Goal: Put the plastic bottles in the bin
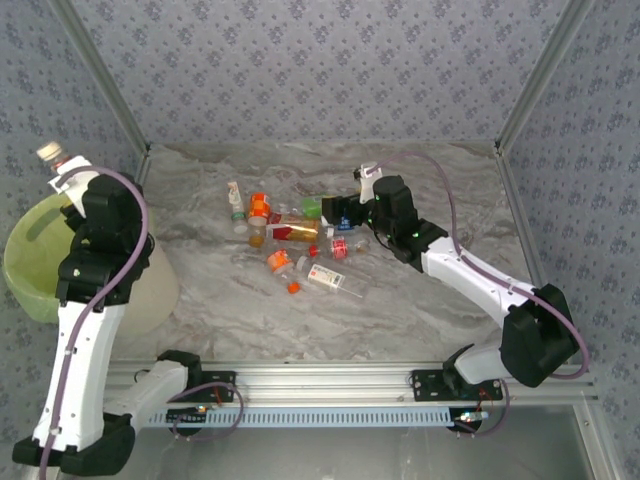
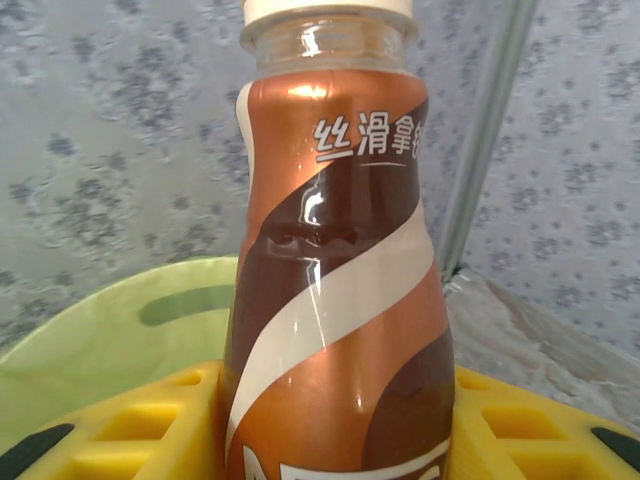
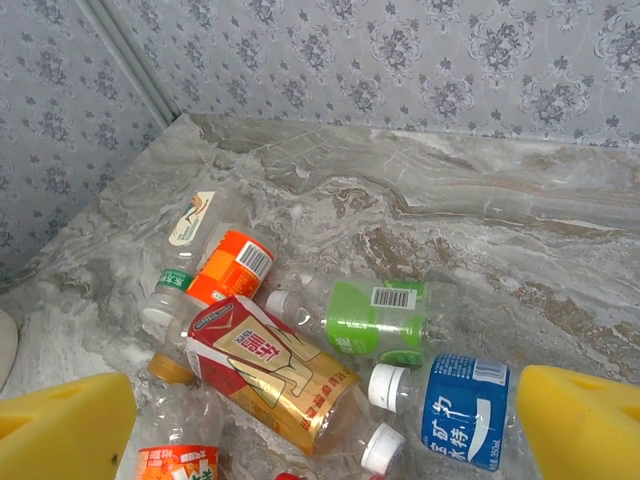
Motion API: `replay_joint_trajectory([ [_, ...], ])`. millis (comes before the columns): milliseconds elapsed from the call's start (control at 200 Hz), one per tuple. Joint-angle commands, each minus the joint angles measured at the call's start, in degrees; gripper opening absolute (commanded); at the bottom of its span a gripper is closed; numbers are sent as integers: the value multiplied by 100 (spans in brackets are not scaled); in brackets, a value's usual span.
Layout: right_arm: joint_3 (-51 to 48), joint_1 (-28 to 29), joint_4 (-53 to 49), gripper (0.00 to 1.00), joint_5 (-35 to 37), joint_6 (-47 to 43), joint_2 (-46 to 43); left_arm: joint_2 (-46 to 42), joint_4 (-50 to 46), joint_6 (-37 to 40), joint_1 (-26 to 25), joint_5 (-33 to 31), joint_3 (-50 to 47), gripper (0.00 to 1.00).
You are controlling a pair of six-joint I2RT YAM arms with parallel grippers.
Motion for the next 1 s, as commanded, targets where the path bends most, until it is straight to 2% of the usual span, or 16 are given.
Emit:
replay_joint_trajectory([
  [0,223,4,-12,100,111,88,-29,-126,-349,-223,277,11,-24,47],
  [75,242,2,-52,100,123,78,-29,-141,-541,-364,558,348,-70,47],
  [185,278,2,-162,100,144,34,-30,-63,-962,-550,1062,410,-78,48],
  [275,286,-1,-204,100,157,8,-13,-124,-1104,-678,1509,916,-160,48],
  [415,428,-29,-377,100,103,-78,73,-215,-1473,-945,1904,1180,-371,49],
  [500,510,-36,-473,100,67,-137,116,-280,-1575,-1021,2219,1553,-574,52],
  [600,546,-35,-502,100,27,-169,142,-318,-1606,-1095,2572,1839,-802,63],
  [645,546,-36,-510,100,31,-177,142,-289,-1638,-1122,2706,1972,-831,71],
  [690,549,-42,-512,100,30,-167,155,-272,-1642,-1152,2790,2070,-827,83],
  [730,550,-43,-521,100,36,-169,155,-278,-1601,-1154,2812,2101,-827,88],
  [919,500,-42,-578,100,75,-147,141,-355,-1388,-1137,2820,2555,-701,99],
  [999,504,-48,-579,100,99,-142,140,-370,-1327,-1124,2816,2762,-644,100],
])
